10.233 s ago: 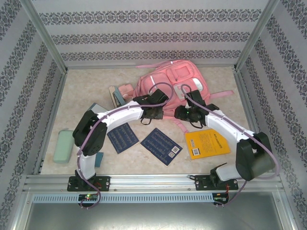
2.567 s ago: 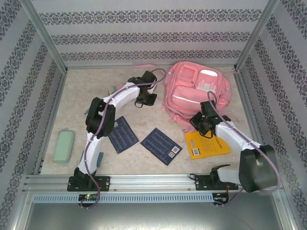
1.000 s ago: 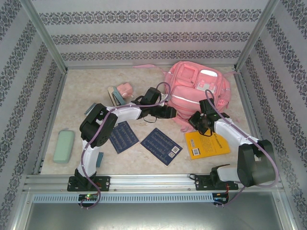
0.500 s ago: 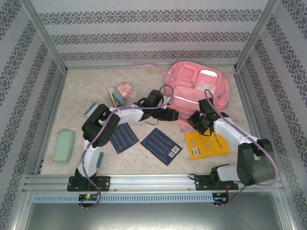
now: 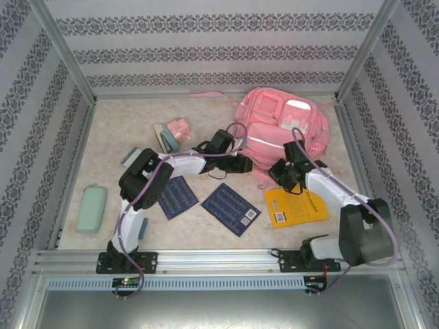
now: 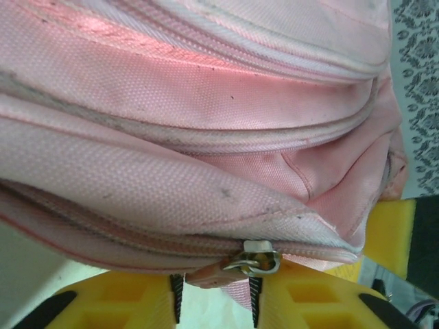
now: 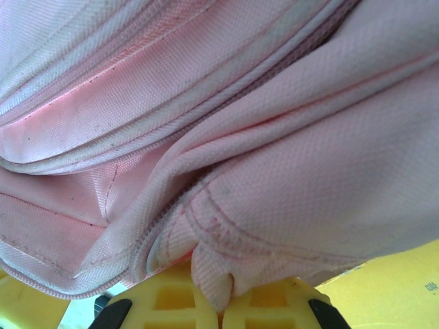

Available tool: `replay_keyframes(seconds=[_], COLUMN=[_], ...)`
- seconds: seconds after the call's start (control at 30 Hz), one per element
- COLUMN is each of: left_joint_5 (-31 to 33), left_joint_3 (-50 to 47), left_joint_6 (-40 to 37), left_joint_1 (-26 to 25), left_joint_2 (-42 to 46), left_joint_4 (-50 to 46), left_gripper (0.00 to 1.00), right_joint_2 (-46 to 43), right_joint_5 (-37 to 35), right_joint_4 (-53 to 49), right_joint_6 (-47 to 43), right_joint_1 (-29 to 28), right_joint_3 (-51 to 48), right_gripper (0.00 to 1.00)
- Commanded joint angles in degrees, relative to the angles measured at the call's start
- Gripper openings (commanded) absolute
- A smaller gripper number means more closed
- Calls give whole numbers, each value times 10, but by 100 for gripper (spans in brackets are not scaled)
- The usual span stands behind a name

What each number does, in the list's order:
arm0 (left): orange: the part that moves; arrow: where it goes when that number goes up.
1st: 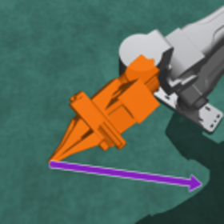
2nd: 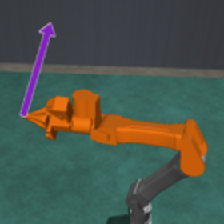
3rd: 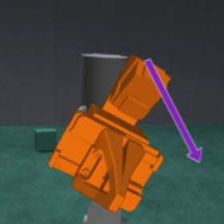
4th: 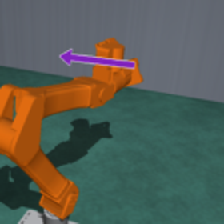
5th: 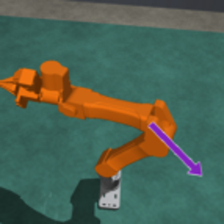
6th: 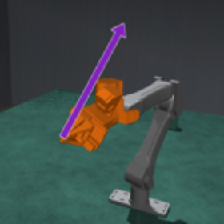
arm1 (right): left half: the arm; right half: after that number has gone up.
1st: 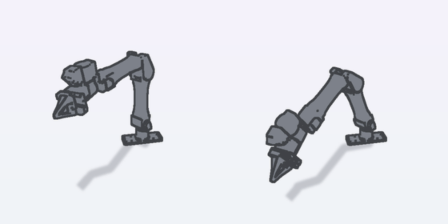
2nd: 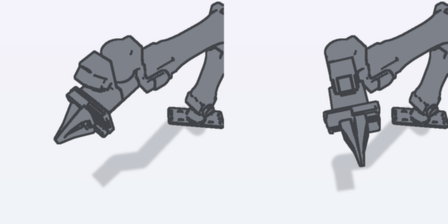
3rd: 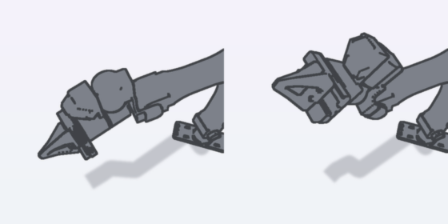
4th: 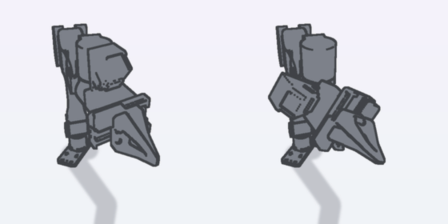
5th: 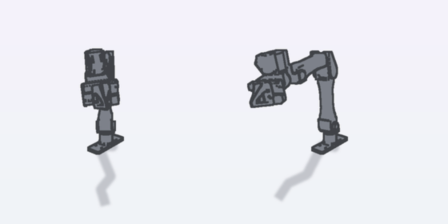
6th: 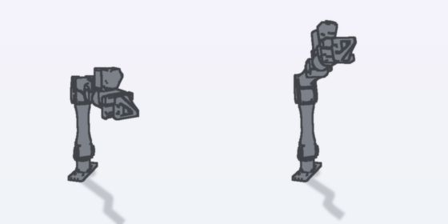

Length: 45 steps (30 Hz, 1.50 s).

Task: Pack the student bag

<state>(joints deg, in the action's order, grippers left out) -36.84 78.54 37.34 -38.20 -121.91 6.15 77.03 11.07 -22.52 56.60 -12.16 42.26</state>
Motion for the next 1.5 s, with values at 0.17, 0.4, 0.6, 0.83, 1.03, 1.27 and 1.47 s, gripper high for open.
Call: replay_keyframes(seconds=[0.17, 0.4, 0.6, 0.83, 1.03, 1.27, 1.47], left_joint_5=[-16, -20, -27, -44, -44, -44, -45], left_joint_3=[-20, -35, -32, -34, -32, -34, -49], left_joint_6=[23, 39, 48, 76, 77, 94, 133], left_joint_1=[-4, -4, -4, -4, -4, -4, -4], left_joint_2=[34, 46, 42, 36, 28, 22, 19], left_joint_4=[55, 74, 83, 120, 112, 127, 167], left_gripper=[20, 13, 26, 27, 35, 32, 39], right_joint_2=[-10, -8, -10, -9, -7, -5, -3], right_joint_5=[14, 14, 13, 13, 13, 13, 13], right_joint_4=[-3, -1, -1, -1, 1, -1, 1], right_joint_6=[-11, -9, -9, -8, -8, -8, -8], right_joint_1=[-8, -8, -9, -10, -11, -11, -11], right_joint_3=[7, 4, 3, 2, 2, 4, 3], right_gripper=[2, 3, 3, 4, 4, 4, 5])
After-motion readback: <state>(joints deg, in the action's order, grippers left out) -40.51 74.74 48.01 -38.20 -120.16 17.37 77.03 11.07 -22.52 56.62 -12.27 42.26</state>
